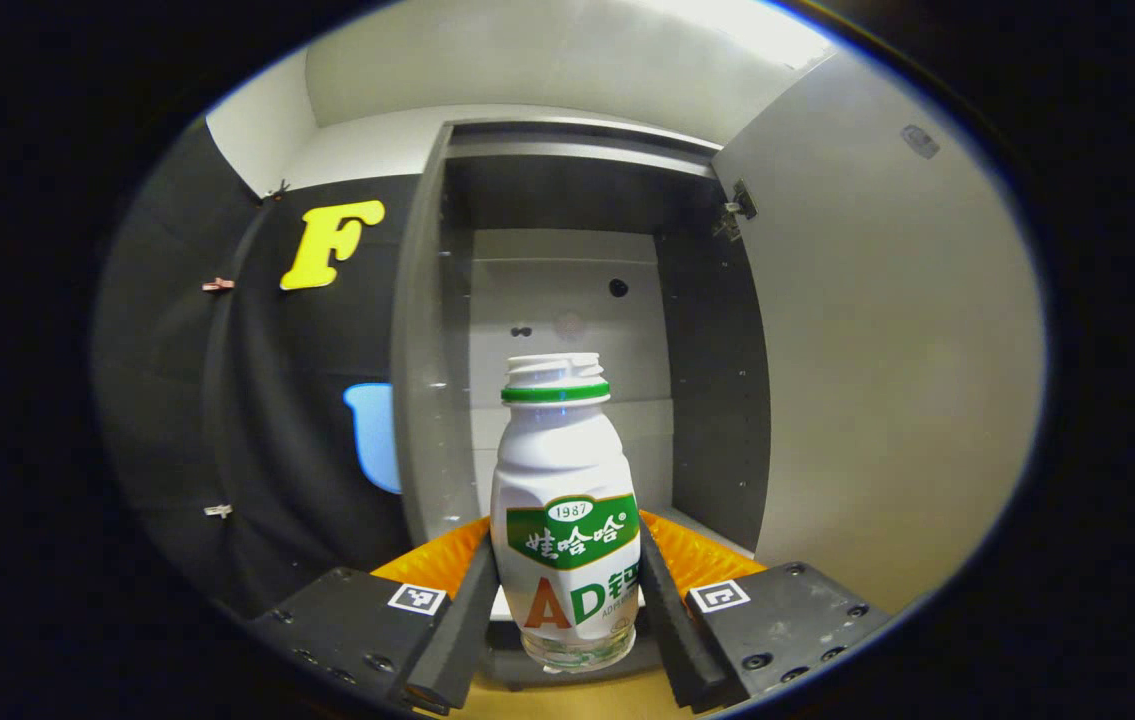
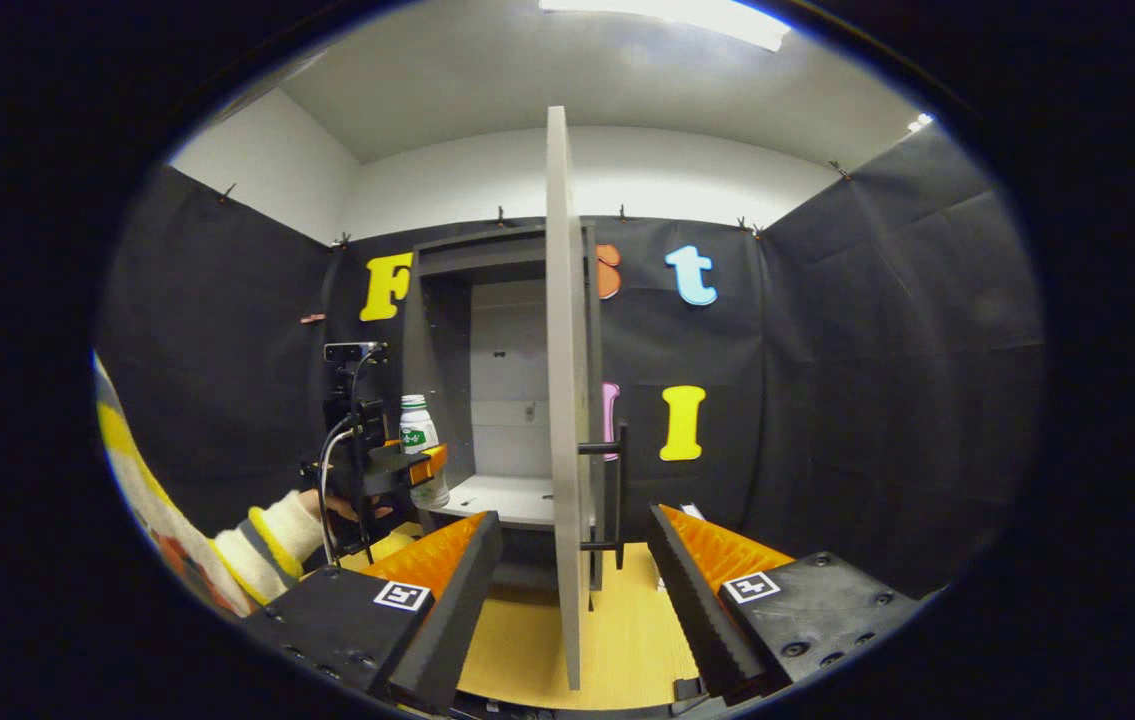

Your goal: Open the cabinet door with the right hand, grasp the bottle in the cabinet with the left hand and place it on the coaster, then close the cabinet door with the right hand.

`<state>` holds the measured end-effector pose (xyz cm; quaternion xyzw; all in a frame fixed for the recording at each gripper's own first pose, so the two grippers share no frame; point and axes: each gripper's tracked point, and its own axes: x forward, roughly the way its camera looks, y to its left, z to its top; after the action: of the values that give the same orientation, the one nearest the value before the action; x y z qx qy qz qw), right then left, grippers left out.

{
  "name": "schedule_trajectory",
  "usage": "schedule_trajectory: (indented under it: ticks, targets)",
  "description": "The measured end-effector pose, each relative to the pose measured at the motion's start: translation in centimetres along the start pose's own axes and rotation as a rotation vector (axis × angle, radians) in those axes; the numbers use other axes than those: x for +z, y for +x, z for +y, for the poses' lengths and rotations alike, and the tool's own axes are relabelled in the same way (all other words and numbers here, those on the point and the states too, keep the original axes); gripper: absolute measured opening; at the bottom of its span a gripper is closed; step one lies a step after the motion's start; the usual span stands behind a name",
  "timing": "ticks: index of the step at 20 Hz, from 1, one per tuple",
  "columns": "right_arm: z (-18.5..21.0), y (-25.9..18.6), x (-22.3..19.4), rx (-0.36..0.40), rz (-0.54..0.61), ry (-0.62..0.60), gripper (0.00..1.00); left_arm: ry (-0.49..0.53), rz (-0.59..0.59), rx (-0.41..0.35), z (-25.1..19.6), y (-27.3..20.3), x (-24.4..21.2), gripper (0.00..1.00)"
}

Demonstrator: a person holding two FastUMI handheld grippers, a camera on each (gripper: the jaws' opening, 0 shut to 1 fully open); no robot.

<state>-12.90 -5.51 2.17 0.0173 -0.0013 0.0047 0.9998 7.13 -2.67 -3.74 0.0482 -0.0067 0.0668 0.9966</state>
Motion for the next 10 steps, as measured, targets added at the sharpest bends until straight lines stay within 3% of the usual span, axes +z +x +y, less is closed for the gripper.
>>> schedule_trajectory:
  ticks: [4, 10]
  targets:
    - [3.4, -0.3, -0.4, 0.160, -0.013, -0.014, 0.90, 0.031, 0.035, 0.135, 3.9, -6.2, -1.9, 0.74]
    - [10.4, 0.9, -1.7, 0.296, -0.072, -0.070, 0.91, 0.102, 0.085, 0.240, 9.0, -13.0, -6.8, 0.75]
